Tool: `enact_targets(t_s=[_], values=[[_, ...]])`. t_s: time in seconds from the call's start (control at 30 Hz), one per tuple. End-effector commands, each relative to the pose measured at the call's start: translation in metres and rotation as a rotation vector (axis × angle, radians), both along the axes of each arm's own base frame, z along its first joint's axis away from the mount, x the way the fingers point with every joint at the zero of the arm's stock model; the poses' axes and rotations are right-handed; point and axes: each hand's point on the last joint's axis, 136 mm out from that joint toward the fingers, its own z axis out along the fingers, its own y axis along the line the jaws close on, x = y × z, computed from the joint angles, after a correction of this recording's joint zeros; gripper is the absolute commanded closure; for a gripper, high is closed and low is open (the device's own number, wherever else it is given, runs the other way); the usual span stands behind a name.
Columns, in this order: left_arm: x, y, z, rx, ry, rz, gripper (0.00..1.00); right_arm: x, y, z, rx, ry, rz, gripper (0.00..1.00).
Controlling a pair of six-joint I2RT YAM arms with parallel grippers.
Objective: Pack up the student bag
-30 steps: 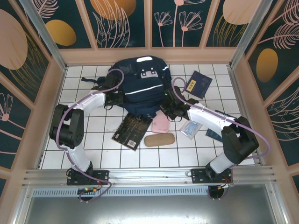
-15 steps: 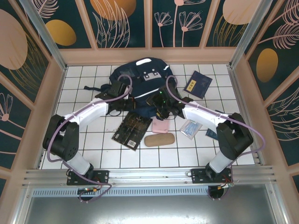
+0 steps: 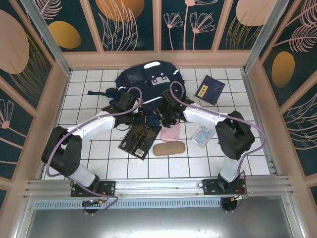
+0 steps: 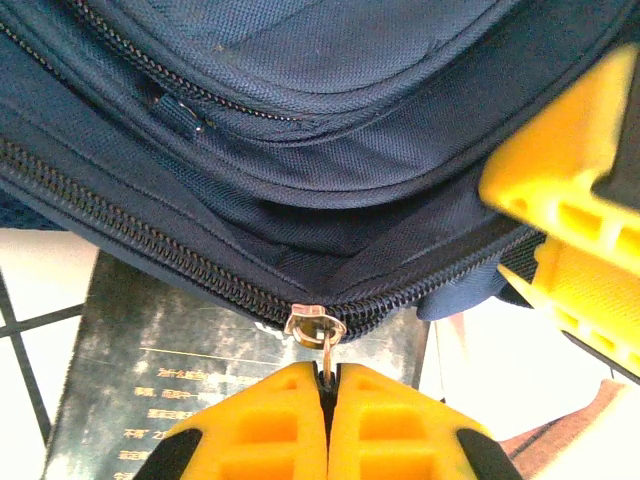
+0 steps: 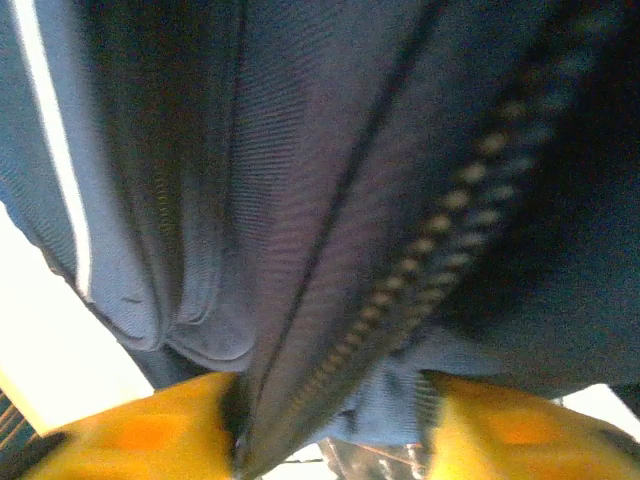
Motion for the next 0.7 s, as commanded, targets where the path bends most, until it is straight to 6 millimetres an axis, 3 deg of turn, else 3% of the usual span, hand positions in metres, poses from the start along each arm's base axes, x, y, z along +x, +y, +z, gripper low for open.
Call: enact_targets(t_s=[0.0,0.07,0.3,0.47,0.6,0.67], values=[[-0.003,0.002,0.005,0.022,-0.034,-0.014,1.00,-0.007,-0.013,-0.027,-0.067,0.077,-0.043,0.85],[0.001,0.010,0.003,0.070,-0.050,0.006,1.00,-0.013,-0.021,-0.028,-0.089,0.083,-0.045,1.00],[0.034,0.071,-0.004,0.257,-0.077,0.178,1.00,-0.025,-0.047,-0.014,-0.157,0.021,-0.019,1.00],[0.067,0.121,-0.003,0.335,-0.083,0.349,1.00,-0.023,-0.064,0.011,-0.210,-0.055,0.012,1.00],[0.089,0.133,-0.001,0.381,-0.101,0.403,1.00,-0.022,-0.078,0.034,-0.259,-0.110,0.039,1.00],[0.099,0.137,-0.010,0.405,-0.089,0.422,1.00,-0.024,-0.085,0.042,-0.265,-0.122,0.048,1.00]])
